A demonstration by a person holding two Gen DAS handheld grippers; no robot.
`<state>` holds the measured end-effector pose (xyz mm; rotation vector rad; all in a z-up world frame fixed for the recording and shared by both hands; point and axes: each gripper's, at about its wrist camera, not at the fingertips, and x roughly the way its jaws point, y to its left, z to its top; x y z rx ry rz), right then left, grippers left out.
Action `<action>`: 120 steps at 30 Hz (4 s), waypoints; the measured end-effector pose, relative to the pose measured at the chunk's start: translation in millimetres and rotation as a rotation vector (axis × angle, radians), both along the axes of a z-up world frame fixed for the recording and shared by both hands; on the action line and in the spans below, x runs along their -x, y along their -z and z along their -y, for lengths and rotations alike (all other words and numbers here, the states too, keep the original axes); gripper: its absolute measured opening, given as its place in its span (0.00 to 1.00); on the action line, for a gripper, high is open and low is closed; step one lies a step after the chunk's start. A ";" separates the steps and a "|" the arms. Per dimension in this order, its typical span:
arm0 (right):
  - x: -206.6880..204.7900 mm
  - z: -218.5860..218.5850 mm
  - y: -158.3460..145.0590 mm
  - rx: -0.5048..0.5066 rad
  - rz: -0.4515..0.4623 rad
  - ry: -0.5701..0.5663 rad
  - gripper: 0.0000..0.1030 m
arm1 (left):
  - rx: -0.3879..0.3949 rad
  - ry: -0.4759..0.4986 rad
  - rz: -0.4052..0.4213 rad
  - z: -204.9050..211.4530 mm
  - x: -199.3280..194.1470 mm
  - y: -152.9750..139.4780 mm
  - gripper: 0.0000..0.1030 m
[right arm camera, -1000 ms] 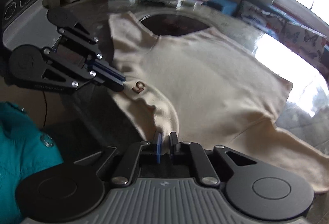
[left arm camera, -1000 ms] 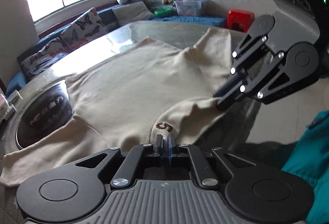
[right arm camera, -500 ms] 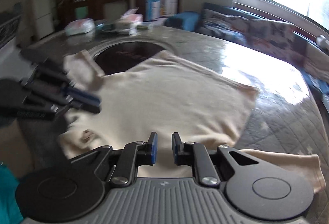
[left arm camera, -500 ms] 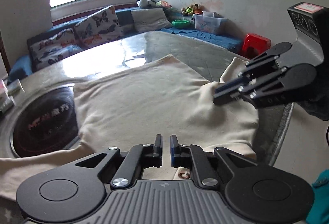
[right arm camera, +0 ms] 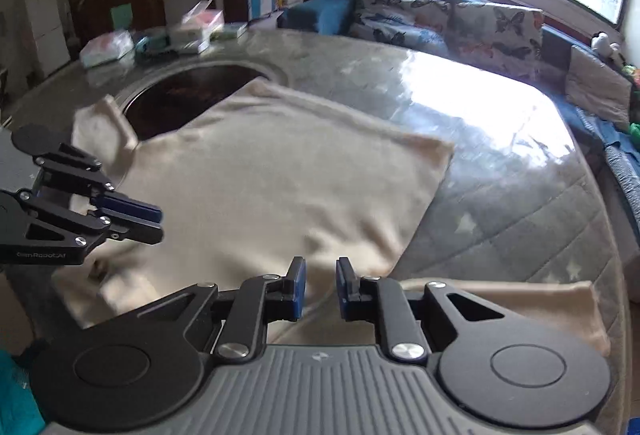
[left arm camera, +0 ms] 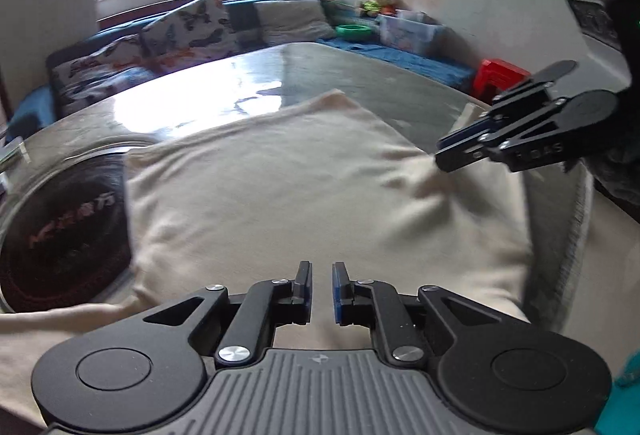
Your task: Fold clothes
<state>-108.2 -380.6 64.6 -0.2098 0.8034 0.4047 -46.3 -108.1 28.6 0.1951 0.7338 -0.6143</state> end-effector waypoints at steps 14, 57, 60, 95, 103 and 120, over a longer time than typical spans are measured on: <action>-160.8 35.8 36.2 -0.069 -0.052 0.266 0.10 | -0.022 -0.133 -0.016 -26.9 -34.5 9.3 0.19; 17.9 183.9 51.4 -0.123 0.127 0.781 0.06 | -0.049 0.013 0.075 59.7 38.0 -9.8 0.47; 23.3 184.7 44.9 -0.143 0.163 0.788 0.05 | -0.040 0.039 0.084 70.1 39.8 -12.8 0.47; 43.9 33.1 -99.2 -0.255 0.330 0.217 0.05 | 0.010 -0.103 0.154 9.7 49.4 -23.3 0.49; 18.1 -65.2 -51.9 -0.254 0.149 -0.004 0.05 | 0.006 -0.190 0.134 -25.2 57.5 -17.5 0.49; 24.5 5.8 -2.5 -0.106 0.036 0.095 0.13 | 0.013 -0.148 0.073 -8.1 47.3 -6.4 0.46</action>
